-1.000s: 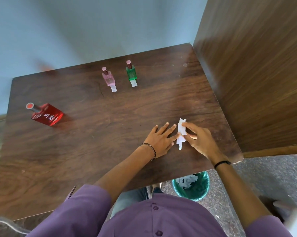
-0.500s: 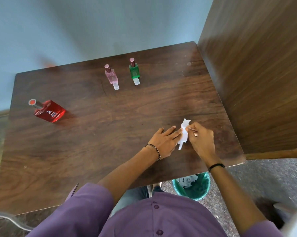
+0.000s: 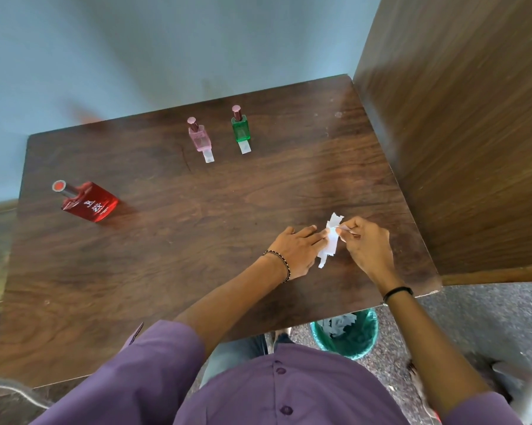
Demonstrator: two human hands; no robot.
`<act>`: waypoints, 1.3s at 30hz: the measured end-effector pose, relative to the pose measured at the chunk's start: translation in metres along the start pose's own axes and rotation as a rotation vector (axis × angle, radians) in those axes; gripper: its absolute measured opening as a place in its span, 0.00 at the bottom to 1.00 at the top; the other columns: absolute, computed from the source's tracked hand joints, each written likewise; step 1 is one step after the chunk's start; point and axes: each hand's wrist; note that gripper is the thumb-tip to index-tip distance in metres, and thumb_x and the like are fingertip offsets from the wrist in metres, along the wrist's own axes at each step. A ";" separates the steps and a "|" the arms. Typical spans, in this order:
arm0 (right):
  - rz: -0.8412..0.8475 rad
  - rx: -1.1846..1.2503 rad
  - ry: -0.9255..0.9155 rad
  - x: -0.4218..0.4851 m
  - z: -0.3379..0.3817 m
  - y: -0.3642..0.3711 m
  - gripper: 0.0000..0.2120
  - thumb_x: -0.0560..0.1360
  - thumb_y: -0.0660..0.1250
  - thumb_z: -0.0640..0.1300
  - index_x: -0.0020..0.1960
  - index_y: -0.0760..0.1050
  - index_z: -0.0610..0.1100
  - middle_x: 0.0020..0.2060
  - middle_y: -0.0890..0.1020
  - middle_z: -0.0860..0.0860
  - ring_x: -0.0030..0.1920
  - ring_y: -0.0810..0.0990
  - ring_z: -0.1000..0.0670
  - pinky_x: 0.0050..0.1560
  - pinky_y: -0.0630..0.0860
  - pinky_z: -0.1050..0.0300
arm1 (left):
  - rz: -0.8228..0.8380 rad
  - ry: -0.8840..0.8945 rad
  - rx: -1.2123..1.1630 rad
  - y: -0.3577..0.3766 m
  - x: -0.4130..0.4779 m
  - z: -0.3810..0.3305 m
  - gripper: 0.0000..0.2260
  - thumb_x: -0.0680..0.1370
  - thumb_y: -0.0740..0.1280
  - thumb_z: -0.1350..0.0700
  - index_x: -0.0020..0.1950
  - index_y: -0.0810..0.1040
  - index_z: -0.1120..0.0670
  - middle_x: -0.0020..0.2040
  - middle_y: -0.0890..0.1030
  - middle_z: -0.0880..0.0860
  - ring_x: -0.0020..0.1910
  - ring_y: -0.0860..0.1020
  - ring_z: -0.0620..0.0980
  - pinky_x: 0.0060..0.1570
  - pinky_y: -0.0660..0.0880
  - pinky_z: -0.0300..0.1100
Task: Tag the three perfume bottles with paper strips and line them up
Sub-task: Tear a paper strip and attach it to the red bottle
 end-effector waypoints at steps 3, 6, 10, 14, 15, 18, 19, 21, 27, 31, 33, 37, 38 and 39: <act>-0.001 0.018 0.015 -0.002 -0.001 -0.001 0.05 0.78 0.72 0.44 0.50 0.83 0.43 0.45 0.85 0.52 0.47 0.81 0.56 0.39 0.66 0.78 | -0.006 0.004 -0.005 -0.004 0.002 -0.001 0.22 0.81 0.59 0.54 0.75 0.63 0.53 0.79 0.60 0.48 0.77 0.59 0.50 0.62 0.68 0.51; -0.004 0.019 0.026 -0.002 -0.001 -0.002 0.05 0.78 0.72 0.43 0.50 0.83 0.42 0.45 0.85 0.51 0.47 0.81 0.56 0.38 0.67 0.78 | -0.007 0.007 0.005 -0.006 0.003 -0.001 0.21 0.81 0.59 0.54 0.74 0.64 0.53 0.78 0.60 0.48 0.76 0.60 0.50 0.61 0.68 0.51; -0.001 0.019 0.028 -0.001 -0.002 -0.002 0.04 0.78 0.72 0.43 0.50 0.83 0.42 0.46 0.86 0.49 0.48 0.82 0.54 0.41 0.70 0.73 | -0.008 0.004 0.004 -0.006 0.003 0.000 0.21 0.81 0.59 0.54 0.74 0.64 0.53 0.79 0.60 0.48 0.76 0.60 0.50 0.61 0.68 0.51; -0.001 0.015 0.030 -0.001 0.000 -0.003 0.05 0.78 0.72 0.43 0.50 0.83 0.41 0.45 0.86 0.50 0.48 0.83 0.54 0.42 0.72 0.72 | -0.013 -0.007 0.006 -0.004 0.002 -0.003 0.22 0.80 0.60 0.55 0.75 0.63 0.53 0.78 0.61 0.49 0.76 0.59 0.51 0.63 0.66 0.51; -0.004 0.038 0.040 0.000 -0.001 -0.003 0.05 0.78 0.72 0.43 0.49 0.83 0.42 0.45 0.87 0.50 0.48 0.84 0.53 0.44 0.75 0.68 | -0.017 -0.012 0.005 -0.004 0.001 -0.004 0.22 0.80 0.60 0.55 0.75 0.63 0.53 0.77 0.62 0.49 0.76 0.59 0.51 0.63 0.66 0.50; -0.019 0.117 0.096 -0.001 -0.005 -0.002 0.03 0.76 0.73 0.45 0.48 0.83 0.45 0.43 0.88 0.51 0.46 0.87 0.51 0.50 0.82 0.53 | -0.029 -0.020 -0.006 -0.005 0.001 -0.006 0.24 0.80 0.61 0.54 0.75 0.62 0.54 0.76 0.65 0.49 0.76 0.60 0.51 0.63 0.66 0.51; -0.025 0.146 0.112 -0.002 -0.005 -0.002 0.03 0.76 0.74 0.45 0.47 0.83 0.46 0.42 0.88 0.52 0.45 0.87 0.52 0.50 0.82 0.52 | -0.032 -0.021 -0.007 -0.006 0.001 -0.006 0.24 0.79 0.62 0.54 0.75 0.62 0.54 0.76 0.65 0.49 0.76 0.60 0.51 0.63 0.66 0.50; -0.040 0.208 0.136 -0.004 -0.006 0.000 0.03 0.75 0.74 0.45 0.47 0.82 0.46 0.40 0.88 0.53 0.43 0.87 0.55 0.49 0.82 0.54 | -0.030 -0.023 -0.003 -0.006 0.000 -0.005 0.24 0.80 0.61 0.54 0.75 0.62 0.54 0.76 0.65 0.49 0.76 0.60 0.50 0.63 0.66 0.50; -0.174 0.340 0.225 -0.009 -0.012 -0.004 0.04 0.79 0.70 0.43 0.50 0.78 0.42 0.36 0.85 0.56 0.44 0.87 0.52 0.54 0.82 0.51 | -0.034 -0.018 0.005 -0.003 0.001 -0.006 0.24 0.79 0.62 0.54 0.75 0.62 0.54 0.76 0.65 0.49 0.76 0.60 0.51 0.62 0.66 0.50; -0.099 0.376 0.138 -0.017 -0.008 -0.006 0.04 0.79 0.71 0.42 0.51 0.80 0.41 0.43 0.88 0.51 0.42 0.88 0.58 0.54 0.83 0.52 | -0.024 -0.007 -0.044 -0.001 0.004 0.000 0.21 0.81 0.59 0.53 0.74 0.64 0.51 0.77 0.64 0.46 0.76 0.60 0.49 0.63 0.65 0.49; -0.131 0.268 0.060 -0.020 -0.001 -0.005 0.05 0.78 0.72 0.45 0.50 0.81 0.44 0.42 0.87 0.55 0.40 0.84 0.66 0.50 0.83 0.57 | -0.040 -0.015 -0.169 -0.001 0.003 0.004 0.19 0.81 0.58 0.54 0.73 0.68 0.49 0.77 0.64 0.45 0.76 0.61 0.48 0.65 0.64 0.48; -0.145 0.163 -0.146 -0.025 0.023 0.006 0.03 0.76 0.73 0.48 0.47 0.84 0.49 0.45 0.85 0.57 0.42 0.82 0.62 0.44 0.74 0.69 | -0.240 -0.294 -0.694 -0.007 -0.008 0.007 0.13 0.82 0.58 0.53 0.61 0.80 0.52 0.63 0.80 0.50 0.63 0.76 0.51 0.60 0.71 0.47; -0.131 0.167 -0.190 -0.025 0.028 0.011 0.03 0.76 0.74 0.47 0.47 0.85 0.49 0.46 0.85 0.56 0.42 0.82 0.58 0.43 0.73 0.71 | -0.265 -0.417 -0.933 -0.012 -0.012 0.008 0.15 0.82 0.58 0.50 0.55 0.82 0.53 0.55 0.84 0.51 0.57 0.80 0.51 0.55 0.74 0.46; -0.110 0.162 -0.242 -0.024 0.035 0.017 0.02 0.76 0.74 0.45 0.48 0.86 0.48 0.46 0.85 0.55 0.42 0.82 0.57 0.42 0.72 0.73 | -0.274 -0.530 -1.186 -0.018 -0.016 0.010 0.17 0.82 0.58 0.46 0.50 0.84 0.53 0.49 0.86 0.51 0.51 0.82 0.49 0.50 0.76 0.44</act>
Point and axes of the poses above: each hand's wrist, its own x-axis towards the middle knuckle, its own y-axis out of the palm, z = x × y
